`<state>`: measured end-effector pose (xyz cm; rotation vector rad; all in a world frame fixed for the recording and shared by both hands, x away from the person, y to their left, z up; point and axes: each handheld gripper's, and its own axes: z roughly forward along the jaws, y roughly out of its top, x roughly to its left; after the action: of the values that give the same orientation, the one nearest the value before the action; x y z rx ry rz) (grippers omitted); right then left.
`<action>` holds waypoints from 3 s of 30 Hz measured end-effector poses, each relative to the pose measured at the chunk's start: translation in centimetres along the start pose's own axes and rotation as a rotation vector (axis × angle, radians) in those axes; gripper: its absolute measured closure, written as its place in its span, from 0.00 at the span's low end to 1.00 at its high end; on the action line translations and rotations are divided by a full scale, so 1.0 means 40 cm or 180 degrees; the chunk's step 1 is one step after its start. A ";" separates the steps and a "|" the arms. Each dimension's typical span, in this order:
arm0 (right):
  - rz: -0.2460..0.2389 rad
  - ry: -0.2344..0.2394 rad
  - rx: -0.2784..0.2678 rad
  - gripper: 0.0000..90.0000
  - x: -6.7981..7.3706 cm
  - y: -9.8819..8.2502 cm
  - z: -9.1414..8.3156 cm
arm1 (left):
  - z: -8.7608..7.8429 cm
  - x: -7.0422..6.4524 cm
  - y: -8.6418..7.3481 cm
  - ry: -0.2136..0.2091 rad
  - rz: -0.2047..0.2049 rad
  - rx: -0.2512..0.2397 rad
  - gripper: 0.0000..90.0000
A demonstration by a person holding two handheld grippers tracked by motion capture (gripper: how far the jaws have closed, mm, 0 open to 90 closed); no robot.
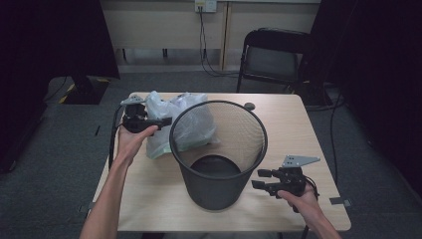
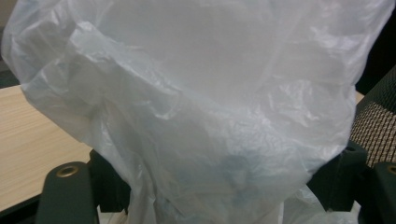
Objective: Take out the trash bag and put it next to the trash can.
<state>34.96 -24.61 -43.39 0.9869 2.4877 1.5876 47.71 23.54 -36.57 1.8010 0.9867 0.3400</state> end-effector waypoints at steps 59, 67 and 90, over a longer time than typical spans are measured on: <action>0.0198 -0.0286 0.0036 0.35 -0.033 -0.017 -0.001 | -0.089 -0.081 -0.179 0.0115 0.0134 0.0252 0.23; 0.0256 -0.0409 0.0060 0.33 -0.047 -0.028 -0.012 | -0.130 -0.147 -0.224 0.0168 0.0215 0.0387 0.25; 0.0383 -0.0711 0.0317 0.23 -0.054 -0.063 0.003 | -0.049 -0.259 -0.390 0.0058 0.0430 0.0999 0.24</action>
<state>35.47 -26.35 -46.17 1.2724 2.4150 1.3078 32.69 19.39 -47.14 2.1588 0.9741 0.2972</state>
